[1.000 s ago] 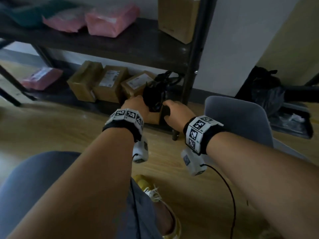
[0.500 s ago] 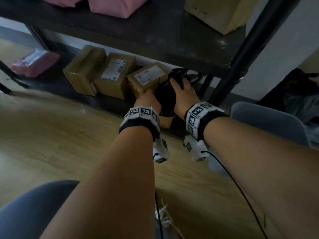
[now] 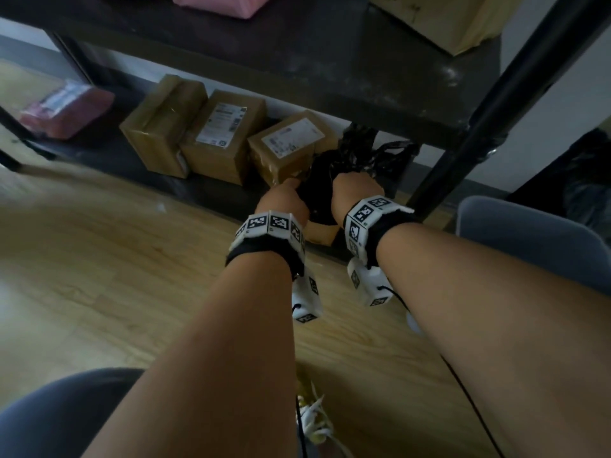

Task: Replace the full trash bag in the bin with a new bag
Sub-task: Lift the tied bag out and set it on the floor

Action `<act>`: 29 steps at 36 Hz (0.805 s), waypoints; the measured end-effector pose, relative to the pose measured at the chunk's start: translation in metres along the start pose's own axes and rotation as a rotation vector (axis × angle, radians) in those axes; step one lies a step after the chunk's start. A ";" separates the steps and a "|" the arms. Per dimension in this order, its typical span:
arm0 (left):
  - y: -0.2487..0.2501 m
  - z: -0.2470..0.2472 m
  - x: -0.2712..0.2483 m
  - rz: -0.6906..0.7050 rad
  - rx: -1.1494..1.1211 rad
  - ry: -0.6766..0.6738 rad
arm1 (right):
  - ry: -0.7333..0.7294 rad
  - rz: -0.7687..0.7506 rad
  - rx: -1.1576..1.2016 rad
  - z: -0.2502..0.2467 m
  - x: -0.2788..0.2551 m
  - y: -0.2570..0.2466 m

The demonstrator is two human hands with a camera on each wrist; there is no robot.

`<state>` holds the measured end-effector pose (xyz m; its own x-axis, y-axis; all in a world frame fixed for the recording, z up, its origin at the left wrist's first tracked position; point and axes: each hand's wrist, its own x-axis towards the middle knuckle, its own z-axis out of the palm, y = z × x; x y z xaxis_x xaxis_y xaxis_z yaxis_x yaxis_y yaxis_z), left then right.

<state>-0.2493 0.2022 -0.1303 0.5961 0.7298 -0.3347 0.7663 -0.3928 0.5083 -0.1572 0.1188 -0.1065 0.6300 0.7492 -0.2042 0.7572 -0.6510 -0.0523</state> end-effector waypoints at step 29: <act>0.039 -0.049 -0.126 -0.059 -0.130 0.261 | 0.299 -0.192 0.406 -0.052 -0.128 0.037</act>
<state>-0.3060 0.1224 -0.0297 0.4569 0.8750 -0.1601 0.7506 -0.2827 0.5972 -0.2004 0.0049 -0.0320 0.5535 0.8225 0.1305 0.7734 -0.4495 -0.4470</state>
